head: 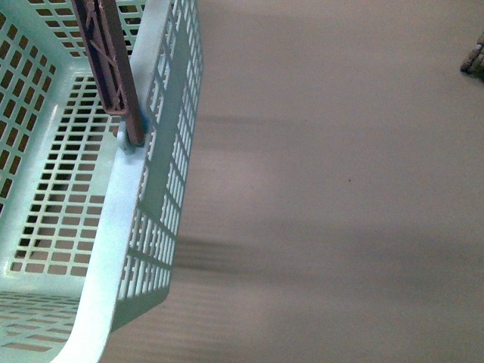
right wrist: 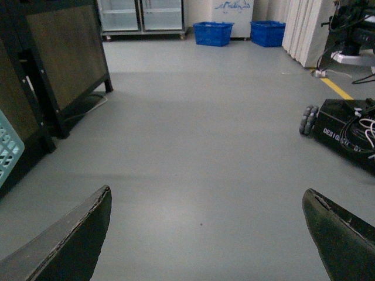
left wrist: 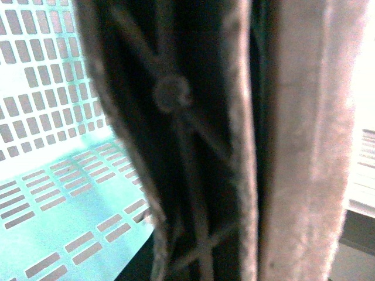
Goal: Pick mango and avocado into basket
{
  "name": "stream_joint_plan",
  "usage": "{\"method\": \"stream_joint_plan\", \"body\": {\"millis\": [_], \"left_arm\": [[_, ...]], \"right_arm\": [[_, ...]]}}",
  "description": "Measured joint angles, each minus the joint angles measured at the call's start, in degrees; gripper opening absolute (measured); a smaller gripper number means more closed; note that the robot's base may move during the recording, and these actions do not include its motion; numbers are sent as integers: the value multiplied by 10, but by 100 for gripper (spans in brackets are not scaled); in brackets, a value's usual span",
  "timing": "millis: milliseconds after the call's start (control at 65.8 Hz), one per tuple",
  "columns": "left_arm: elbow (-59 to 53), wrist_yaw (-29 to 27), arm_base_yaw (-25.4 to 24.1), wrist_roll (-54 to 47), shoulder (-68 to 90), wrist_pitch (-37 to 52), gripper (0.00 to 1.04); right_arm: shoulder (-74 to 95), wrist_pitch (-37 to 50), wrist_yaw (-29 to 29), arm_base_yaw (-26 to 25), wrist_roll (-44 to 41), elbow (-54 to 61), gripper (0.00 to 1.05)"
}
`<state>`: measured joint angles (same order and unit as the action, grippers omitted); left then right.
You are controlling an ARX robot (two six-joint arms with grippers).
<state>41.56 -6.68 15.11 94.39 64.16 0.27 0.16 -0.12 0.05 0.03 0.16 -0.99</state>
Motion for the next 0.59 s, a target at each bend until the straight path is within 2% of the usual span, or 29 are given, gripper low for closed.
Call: {"method": "stream_joint_plan", "body": {"millis": [593], "left_arm": [[1, 0, 0, 0, 0, 0, 15]], "right_arm": [[0, 0, 1, 0, 0, 0, 96]]}}
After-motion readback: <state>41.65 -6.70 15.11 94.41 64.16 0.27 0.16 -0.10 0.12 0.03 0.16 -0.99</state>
